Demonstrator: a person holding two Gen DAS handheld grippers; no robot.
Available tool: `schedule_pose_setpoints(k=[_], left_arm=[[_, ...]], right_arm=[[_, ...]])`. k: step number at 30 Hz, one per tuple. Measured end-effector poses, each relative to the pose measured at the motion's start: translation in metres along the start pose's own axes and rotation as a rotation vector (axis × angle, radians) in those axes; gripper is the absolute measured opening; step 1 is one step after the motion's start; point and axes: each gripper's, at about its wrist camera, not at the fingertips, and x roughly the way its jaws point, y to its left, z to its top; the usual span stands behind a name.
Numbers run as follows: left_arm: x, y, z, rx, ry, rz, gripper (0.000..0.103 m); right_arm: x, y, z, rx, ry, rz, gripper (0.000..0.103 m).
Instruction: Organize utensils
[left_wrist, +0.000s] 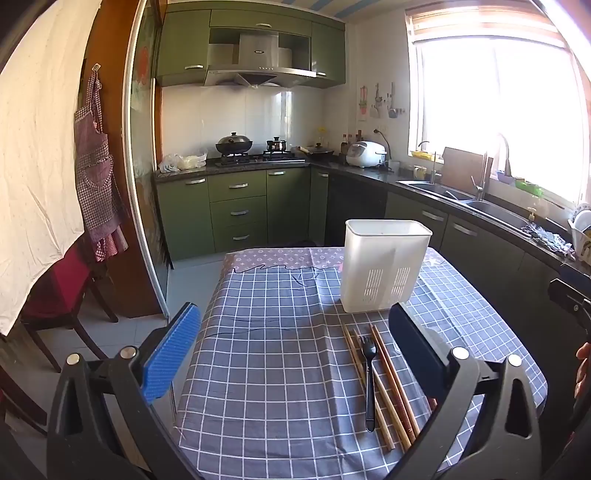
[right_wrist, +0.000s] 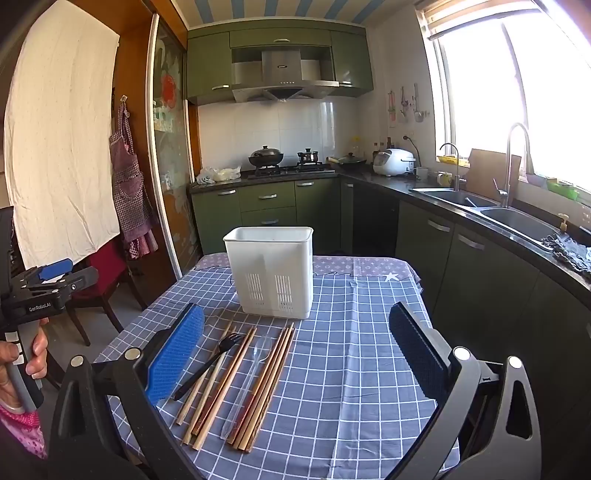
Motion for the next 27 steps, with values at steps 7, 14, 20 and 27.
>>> schedule_pose_setpoints(k=[7, 14, 20, 27], left_arm=[[0.0017, 0.0051, 0.0016, -0.001, 0.013, 0.001, 0.097], [0.002, 0.0053, 0.0007, 0.002, 0.016, 0.0, 0.097], [0.0022, 0.0052, 0.0001, 0.0, 0.019, -0.003, 0.097], [0.0041, 0.0054, -0.0025, -0.001, 0.029, -0.002, 0.097]], right_arm=[[0.003, -0.0023, 0.0027, -0.003, 0.009, -0.008, 0.099], [0.0019, -0.0035, 0.004, 0.001, 0.012, -0.01, 0.099], [0.0019, -0.0024, 0.0039, 0.0, 0.012, -0.01, 0.099], [0.0037, -0.0023, 0.0041, 0.0, 0.016, -0.01, 0.099]])
